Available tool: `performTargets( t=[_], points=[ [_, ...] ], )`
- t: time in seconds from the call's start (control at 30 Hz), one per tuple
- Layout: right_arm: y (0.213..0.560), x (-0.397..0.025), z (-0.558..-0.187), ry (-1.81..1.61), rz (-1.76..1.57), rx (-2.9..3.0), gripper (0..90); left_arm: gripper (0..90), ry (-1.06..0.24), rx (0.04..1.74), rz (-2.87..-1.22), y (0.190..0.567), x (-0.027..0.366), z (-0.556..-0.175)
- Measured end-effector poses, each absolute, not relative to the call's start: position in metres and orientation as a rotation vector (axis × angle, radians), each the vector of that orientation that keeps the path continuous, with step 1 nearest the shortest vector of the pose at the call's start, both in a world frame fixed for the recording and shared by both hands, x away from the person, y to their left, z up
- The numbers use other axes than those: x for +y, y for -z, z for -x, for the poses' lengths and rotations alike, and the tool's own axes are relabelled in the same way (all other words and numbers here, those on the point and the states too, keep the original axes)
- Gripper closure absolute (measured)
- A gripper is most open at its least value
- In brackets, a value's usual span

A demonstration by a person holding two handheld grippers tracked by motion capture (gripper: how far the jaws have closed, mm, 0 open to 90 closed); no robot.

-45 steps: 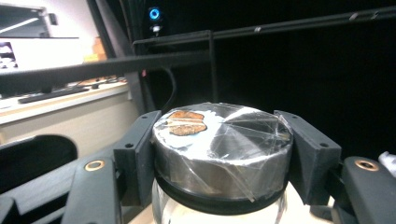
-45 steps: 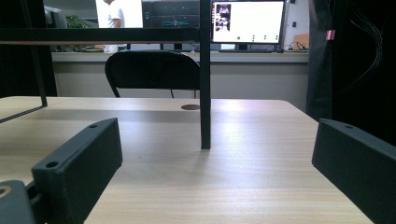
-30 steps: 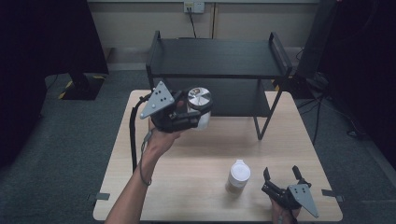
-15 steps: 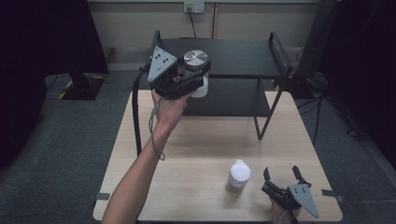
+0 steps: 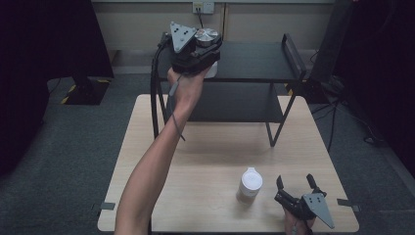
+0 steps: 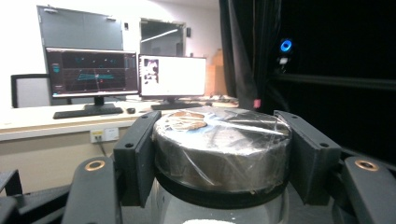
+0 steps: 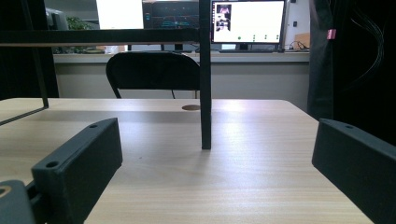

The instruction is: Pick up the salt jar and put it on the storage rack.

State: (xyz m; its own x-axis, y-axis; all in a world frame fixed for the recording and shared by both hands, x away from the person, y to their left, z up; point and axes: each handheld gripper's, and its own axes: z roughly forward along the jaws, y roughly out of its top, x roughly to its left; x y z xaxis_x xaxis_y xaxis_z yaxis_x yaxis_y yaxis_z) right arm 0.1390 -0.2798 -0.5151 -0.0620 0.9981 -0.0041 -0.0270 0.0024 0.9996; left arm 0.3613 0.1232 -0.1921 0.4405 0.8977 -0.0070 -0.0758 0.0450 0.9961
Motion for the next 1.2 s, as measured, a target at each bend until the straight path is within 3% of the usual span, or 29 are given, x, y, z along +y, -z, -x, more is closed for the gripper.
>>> performTargets(
  t=[1.13, 1.17, 1.2],
  points=[
    [0.515, -0.28, -0.139, -1.263, -1.149, 1.245, 0.2, 34.7, -0.911, 0.858, -1.333, 0.195, 0.113, -0.376],
    [0.515, -0.28, -0.139, -1.263, -1.149, 1.246, 0.2, 34.2, -0.913, 0.855, -1.324, 0.196, 0.113, -0.375],
    [0.515, -0.28, -0.139, -1.265, -1.149, 1.246, 0.2, 27.7, -0.899, 0.845, -1.31, 0.198, 0.115, -0.376]
  ],
)
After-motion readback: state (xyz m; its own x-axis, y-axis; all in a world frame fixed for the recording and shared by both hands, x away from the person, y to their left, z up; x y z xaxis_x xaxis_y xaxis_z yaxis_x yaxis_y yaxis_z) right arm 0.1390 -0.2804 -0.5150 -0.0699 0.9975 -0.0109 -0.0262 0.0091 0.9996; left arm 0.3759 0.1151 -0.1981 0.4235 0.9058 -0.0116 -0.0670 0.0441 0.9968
